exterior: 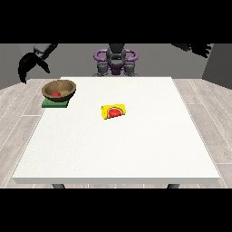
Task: Pick the cup and pour the ball into the bowl, then pick the bowl and place it on the pad
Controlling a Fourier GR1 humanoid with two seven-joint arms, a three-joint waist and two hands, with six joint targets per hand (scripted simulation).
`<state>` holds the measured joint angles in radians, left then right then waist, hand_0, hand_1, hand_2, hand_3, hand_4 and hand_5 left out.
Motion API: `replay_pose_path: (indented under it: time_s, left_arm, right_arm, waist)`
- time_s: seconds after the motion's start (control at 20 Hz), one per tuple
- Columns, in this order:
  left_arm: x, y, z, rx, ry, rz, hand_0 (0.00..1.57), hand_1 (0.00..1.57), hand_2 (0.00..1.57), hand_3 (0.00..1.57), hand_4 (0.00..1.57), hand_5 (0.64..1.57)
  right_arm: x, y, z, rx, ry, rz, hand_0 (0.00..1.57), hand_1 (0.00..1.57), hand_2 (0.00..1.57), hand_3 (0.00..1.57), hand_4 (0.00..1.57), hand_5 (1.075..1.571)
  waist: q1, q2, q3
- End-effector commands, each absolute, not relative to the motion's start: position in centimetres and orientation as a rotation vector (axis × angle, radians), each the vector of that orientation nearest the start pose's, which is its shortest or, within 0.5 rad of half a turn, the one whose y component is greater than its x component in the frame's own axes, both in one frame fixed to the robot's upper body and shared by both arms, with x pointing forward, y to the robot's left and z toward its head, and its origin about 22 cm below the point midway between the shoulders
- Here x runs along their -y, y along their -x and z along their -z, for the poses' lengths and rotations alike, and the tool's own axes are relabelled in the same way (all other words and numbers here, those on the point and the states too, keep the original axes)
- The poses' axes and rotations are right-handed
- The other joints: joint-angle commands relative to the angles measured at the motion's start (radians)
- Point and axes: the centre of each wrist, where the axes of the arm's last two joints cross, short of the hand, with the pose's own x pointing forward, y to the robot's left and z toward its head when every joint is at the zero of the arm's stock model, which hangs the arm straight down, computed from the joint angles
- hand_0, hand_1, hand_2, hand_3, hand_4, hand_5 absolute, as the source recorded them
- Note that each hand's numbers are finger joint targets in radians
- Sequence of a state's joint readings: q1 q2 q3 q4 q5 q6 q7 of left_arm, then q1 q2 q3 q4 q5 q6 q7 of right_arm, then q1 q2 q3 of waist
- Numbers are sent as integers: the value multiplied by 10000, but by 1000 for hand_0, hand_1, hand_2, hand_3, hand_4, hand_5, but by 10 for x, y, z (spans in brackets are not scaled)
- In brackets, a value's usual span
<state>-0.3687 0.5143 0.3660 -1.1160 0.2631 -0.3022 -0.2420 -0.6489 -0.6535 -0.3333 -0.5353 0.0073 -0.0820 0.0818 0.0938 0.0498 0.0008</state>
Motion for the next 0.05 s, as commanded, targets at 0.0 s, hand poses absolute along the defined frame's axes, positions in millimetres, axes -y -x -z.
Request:
replay_pose_path:
  time_s: [0.0]
  left_arm:
    - [-411,-303,-46,16884,-1449,279,0,0,0,0,902,1559]
  right_arm:
    - [428,-374,-91,12627,5111,1016,0,0,0,0,476,1434]
  waist:
    - [-502,-1637,-22]
